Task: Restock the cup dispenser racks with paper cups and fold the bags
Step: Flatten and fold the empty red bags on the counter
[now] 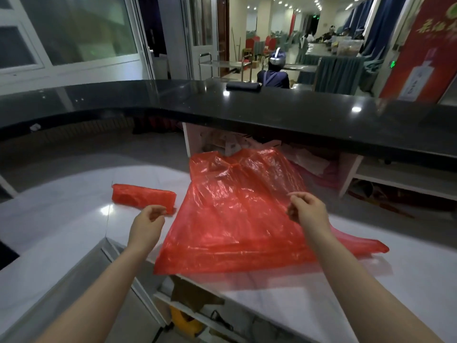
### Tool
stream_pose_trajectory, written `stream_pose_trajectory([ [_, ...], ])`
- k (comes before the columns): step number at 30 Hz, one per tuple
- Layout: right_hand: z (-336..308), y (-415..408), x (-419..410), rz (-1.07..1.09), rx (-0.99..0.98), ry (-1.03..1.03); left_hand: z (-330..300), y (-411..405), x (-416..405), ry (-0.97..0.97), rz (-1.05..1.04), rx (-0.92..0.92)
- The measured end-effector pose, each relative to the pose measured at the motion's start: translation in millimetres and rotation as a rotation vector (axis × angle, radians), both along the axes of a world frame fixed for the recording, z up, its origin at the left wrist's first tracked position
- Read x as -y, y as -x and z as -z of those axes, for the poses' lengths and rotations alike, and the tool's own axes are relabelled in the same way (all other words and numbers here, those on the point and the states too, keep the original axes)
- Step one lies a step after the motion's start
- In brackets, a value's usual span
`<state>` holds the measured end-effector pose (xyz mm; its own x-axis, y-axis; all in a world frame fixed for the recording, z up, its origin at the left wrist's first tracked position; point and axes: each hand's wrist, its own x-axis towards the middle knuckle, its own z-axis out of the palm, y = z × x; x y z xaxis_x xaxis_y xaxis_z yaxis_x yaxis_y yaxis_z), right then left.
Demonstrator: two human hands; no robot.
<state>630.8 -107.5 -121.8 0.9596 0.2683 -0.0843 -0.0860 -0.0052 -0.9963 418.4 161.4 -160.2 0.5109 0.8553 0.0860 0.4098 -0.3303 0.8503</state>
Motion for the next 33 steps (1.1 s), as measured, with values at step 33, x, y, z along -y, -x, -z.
stream_pose_trajectory([
  [33,11,-151,-109,-0.226,0.179,0.645,-4,-188,-131,0.660,0.433,0.052],
])
